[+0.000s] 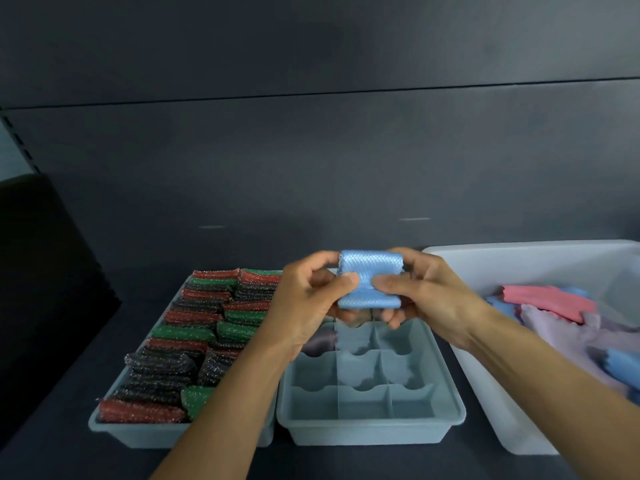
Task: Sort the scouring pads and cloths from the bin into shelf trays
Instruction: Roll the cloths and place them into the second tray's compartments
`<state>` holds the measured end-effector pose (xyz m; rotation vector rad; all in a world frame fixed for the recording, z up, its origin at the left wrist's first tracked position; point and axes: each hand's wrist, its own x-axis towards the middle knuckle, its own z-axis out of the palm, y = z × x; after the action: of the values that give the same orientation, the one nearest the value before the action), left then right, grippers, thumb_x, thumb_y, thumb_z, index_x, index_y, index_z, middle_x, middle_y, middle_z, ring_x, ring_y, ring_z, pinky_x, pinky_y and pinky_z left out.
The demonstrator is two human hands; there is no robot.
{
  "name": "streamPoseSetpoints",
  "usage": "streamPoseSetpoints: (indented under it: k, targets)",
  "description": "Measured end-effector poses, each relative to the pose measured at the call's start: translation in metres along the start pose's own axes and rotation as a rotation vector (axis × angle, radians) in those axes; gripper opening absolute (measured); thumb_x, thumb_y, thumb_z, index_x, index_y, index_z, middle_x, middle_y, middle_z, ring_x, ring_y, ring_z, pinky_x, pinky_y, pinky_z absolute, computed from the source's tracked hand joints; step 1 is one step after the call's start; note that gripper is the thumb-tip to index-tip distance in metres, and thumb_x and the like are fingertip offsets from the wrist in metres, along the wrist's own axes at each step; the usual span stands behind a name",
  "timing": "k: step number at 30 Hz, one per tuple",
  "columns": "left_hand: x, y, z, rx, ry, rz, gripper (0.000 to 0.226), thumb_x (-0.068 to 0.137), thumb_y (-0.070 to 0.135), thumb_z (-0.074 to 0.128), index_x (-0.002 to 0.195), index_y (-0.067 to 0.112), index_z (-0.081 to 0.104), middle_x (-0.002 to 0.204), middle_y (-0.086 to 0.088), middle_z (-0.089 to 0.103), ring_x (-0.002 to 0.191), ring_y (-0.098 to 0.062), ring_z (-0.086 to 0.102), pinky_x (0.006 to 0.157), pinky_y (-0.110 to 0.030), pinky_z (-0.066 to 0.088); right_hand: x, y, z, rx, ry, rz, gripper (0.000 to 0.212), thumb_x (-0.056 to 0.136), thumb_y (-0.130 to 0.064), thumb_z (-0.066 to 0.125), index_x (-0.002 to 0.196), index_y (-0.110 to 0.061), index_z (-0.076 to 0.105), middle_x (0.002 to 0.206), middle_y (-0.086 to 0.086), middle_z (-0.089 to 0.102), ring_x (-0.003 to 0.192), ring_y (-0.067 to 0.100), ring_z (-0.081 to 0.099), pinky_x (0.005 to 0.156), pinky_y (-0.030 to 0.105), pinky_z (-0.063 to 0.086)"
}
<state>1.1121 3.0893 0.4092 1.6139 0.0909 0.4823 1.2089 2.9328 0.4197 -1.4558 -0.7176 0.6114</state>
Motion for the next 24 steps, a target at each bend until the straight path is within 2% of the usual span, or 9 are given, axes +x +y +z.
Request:
streamPoseSetpoints:
  k: [3, 5, 9, 11, 13, 15, 18, 21, 24]
  targets:
    - [0.001, -0.005, -0.005, -0.214, -0.053, -0.085, 0.022, 0.084, 0.003, 0.066, 0.103, 0.011, 0.071, 0.073, -0.012, 0.069, 0.056, -0.018, 0.066, 0.051, -0.026, 0.056, 0.002, 0.002, 0.001, 0.215, -0.024, 0.005, 0.021, 0.076, -0.007, 0.065, 0.095, -0.014, 0.070, 0.062, 0.010, 0.058, 0.042, 0.015, 0.049, 0.040, 0.024, 0.043]
    - [0.004, -0.010, -0.007, -0.392, -0.104, -0.191, 0.023, 0.076, 0.004, 0.064, 0.090, 0.016, 0.077, 0.071, -0.011, 0.070, 0.055, -0.017, 0.068, 0.051, -0.025, 0.057, 0.004, 0.003, 0.002, 0.304, -0.061, 0.033, 0.023, 0.074, -0.004, 0.060, 0.094, -0.011, 0.069, 0.059, 0.007, 0.059, 0.039, 0.014, 0.048, 0.039, 0.023, 0.044]
    - [0.013, -0.019, -0.022, -0.458, -0.205, -0.316, 0.021, 0.078, 0.005, 0.056, 0.079, 0.013, 0.076, 0.075, -0.011, 0.071, 0.061, -0.022, 0.070, 0.056, -0.028, 0.059, 0.010, 0.008, -0.001, 0.298, -0.106, 0.131, 0.025, 0.076, -0.011, 0.050, 0.082, -0.010, 0.074, 0.076, 0.013, 0.064, 0.054, 0.021, 0.052, 0.048, 0.030, 0.050]
    - [0.019, -0.023, -0.029, -0.315, -0.260, -0.314, 0.016, 0.086, 0.003, 0.056, 0.081, 0.009, 0.070, 0.079, -0.007, 0.068, 0.070, -0.022, 0.070, 0.061, -0.029, 0.059, 0.016, 0.014, -0.005, 0.111, -0.091, 0.146, 0.022, 0.086, -0.018, 0.052, 0.081, -0.012, 0.073, 0.076, 0.007, 0.065, 0.061, 0.019, 0.057, 0.054, 0.028, 0.048]
    - [0.026, -0.031, -0.034, -0.054, -0.290, -0.269, 0.016, 0.087, -0.007, 0.061, 0.083, 0.008, 0.063, 0.084, -0.006, 0.064, 0.076, -0.021, 0.068, 0.064, -0.028, 0.058, 0.022, 0.021, -0.005, -0.177, -0.052, 0.073, 0.007, 0.088, -0.011, 0.064, 0.084, -0.014, 0.069, 0.071, 0.002, 0.062, 0.060, 0.011, 0.054, 0.055, 0.020, 0.042]
    - [0.031, -0.042, -0.038, 0.218, -0.319, -0.202, 0.024, 0.081, -0.010, 0.068, 0.084, 0.012, 0.059, 0.087, -0.004, 0.061, 0.074, -0.018, 0.061, 0.064, -0.028, 0.053, 0.030, 0.033, -0.005, -0.407, -0.077, 0.058, 0.019, 0.082, -0.003, 0.071, 0.090, -0.017, 0.062, 0.070, 0.002, 0.058, 0.059, 0.010, 0.049, 0.056, 0.019, 0.040]
    - [0.034, -0.057, -0.037, 0.479, -0.389, -0.139, 0.029, 0.073, 0.001, 0.070, 0.082, 0.024, 0.056, 0.084, 0.005, 0.062, 0.064, -0.012, 0.055, 0.062, -0.030, 0.044, 0.043, 0.050, -0.002, -0.783, -0.134, 0.110, 0.025, 0.073, -0.015, 0.074, 0.091, -0.025, 0.060, 0.076, -0.003, 0.062, 0.068, 0.013, 0.054, 0.065, 0.034, 0.047]
    - [0.036, -0.066, -0.031, 0.803, -0.416, -0.120, 0.028, 0.075, 0.009, 0.070, 0.092, 0.028, 0.059, 0.089, 0.011, 0.067, 0.074, -0.007, 0.065, 0.070, -0.032, 0.054, 0.048, 0.060, 0.005, -1.183, -0.166, 0.105, 0.018, 0.075, -0.024, 0.069, 0.084, -0.034, 0.056, 0.086, -0.014, 0.059, 0.084, 0.011, 0.054, 0.077, 0.029, 0.047]
    - [0.037, -0.065, -0.037, 1.201, -0.448, -0.020, 0.020, 0.079, 0.024, 0.070, 0.099, 0.027, 0.065, 0.095, 0.011, 0.070, 0.088, -0.011, 0.066, 0.083, -0.030, 0.053, 0.048, 0.065, 0.007, -1.330, -0.171, 0.093, 0.017, 0.079, -0.029, 0.066, 0.083, -0.035, 0.051, 0.091, -0.010, 0.056, 0.093, 0.017, 0.056, 0.077, 0.026, 0.038]
